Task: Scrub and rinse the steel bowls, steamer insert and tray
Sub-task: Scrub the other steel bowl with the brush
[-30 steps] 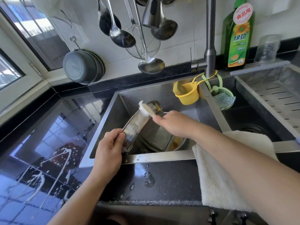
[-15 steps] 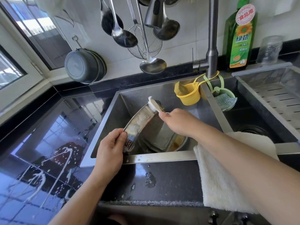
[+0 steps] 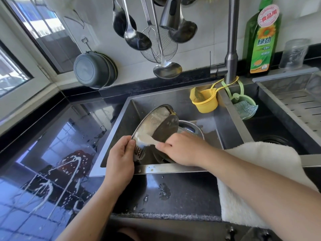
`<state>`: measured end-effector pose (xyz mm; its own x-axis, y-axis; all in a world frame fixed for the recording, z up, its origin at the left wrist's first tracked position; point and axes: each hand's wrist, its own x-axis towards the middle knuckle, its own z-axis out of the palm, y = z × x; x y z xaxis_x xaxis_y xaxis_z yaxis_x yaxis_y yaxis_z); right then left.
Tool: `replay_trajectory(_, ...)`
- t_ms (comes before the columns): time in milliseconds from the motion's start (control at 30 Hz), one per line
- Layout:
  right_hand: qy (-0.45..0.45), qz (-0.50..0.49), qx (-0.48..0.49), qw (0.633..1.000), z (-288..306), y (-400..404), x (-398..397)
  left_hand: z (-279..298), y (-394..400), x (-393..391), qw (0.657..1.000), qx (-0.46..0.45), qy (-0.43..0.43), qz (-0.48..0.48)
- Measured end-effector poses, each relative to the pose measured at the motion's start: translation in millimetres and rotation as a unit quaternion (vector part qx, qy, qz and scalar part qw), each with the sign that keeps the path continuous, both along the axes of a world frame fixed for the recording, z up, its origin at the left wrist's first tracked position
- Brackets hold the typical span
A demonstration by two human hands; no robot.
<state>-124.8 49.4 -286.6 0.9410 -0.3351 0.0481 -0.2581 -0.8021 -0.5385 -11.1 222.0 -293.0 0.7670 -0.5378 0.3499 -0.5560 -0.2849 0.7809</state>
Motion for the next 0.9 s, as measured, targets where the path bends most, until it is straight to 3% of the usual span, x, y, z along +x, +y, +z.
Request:
replay_trajectory(133,-0.03,-0.066,0.031,0.997,5,-20,4,-4,-1,6,1.0,0.002,0.005,0.025)
replay_trajectory(300,-0.012,-0.01,0.0,1.0,-2,-7,-1,0,0,2,0.999,-0.018,0.036,0.008)
replay_trajectory(500,-0.028,-0.139,0.076,0.987,-7,-52,8,5,3,12,0.991,-0.025,0.127,-0.03)
replay_trajectory(600,-0.009,-0.12,0.086,0.989,-13,-50,8,30,-2,25,0.978,0.042,0.188,-0.082)
replay_trajectory(767,0.008,-0.067,0.067,0.995,-13,-34,19,65,-32,48,0.965,0.22,0.087,-0.115)
replay_trajectory(900,-0.012,-0.07,0.071,0.995,-9,-33,13,66,-40,42,0.962,0.24,0.063,-0.115)
